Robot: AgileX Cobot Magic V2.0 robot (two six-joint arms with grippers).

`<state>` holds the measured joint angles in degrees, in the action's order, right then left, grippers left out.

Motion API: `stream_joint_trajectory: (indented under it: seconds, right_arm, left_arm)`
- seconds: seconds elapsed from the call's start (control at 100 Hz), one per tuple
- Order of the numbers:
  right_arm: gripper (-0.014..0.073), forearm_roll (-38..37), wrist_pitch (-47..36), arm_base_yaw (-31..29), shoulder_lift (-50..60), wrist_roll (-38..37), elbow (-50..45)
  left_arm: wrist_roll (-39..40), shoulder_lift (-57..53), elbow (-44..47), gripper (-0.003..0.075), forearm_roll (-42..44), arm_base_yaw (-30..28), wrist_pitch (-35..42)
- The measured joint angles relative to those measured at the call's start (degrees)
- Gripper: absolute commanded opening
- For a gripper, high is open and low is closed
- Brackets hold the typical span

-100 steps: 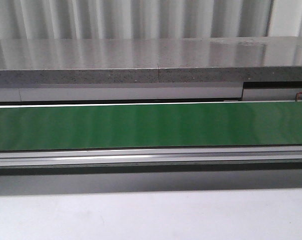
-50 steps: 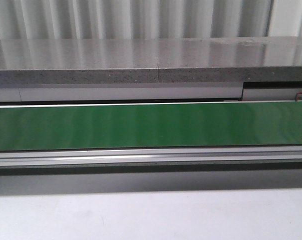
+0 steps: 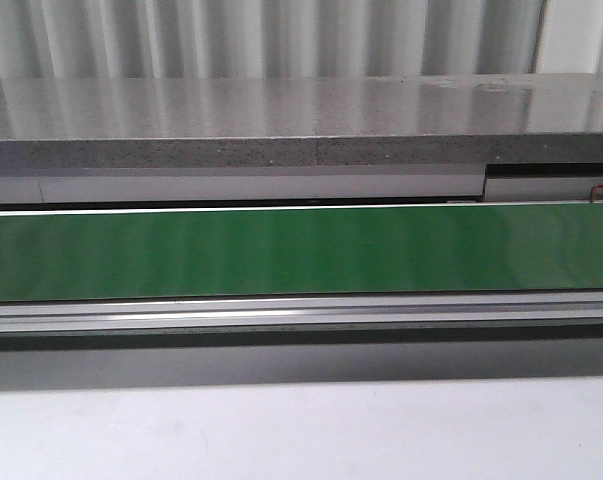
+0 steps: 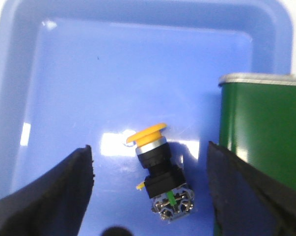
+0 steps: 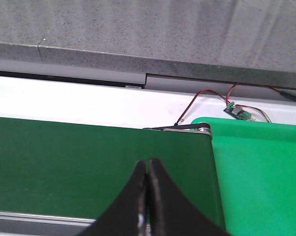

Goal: Move button from right to left

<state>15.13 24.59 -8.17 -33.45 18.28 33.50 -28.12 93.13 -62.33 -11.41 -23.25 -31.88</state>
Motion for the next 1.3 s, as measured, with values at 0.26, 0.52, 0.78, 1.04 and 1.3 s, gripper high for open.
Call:
stream_joint_trajectory:
  seconds: [0.26, 0.52, 0.78, 1.04, 1.3]
  right_arm:
    - [-0.0068, 0.0, 0.0, 0.0, 0.0, 0.0, 0.0]
    - [-0.0068, 0.0, 0.0, 0.0, 0.0, 0.0, 0.0]
    - [-0.0068, 0.0, 0.0, 0.0, 0.0, 0.0, 0.0]
    - [-0.0068, 0.0, 0.0, 0.0, 0.0, 0.0, 0.0]
    - [-0.0068, 0.0, 0.0, 0.0, 0.0, 0.0, 0.0]
  left_arm:
    - [0.0, -14.5, 0.5, 0.0473, -2.8, 5.7, 0.0]
    - [-0.1, -30.8, 6.3, 0.0470, -4.0, 14.4, -0.2]
    - [-0.1, -47.7, 17.4, 0.0256, -11.4, 15.4, 0.9]
    - [-0.1, -62.9, 28.2, -0.0020, -14.2, 15.4, 2.4]
    - [-0.1, -66.0, 32.7, -0.0020, -14.9, 15.4, 2.7]
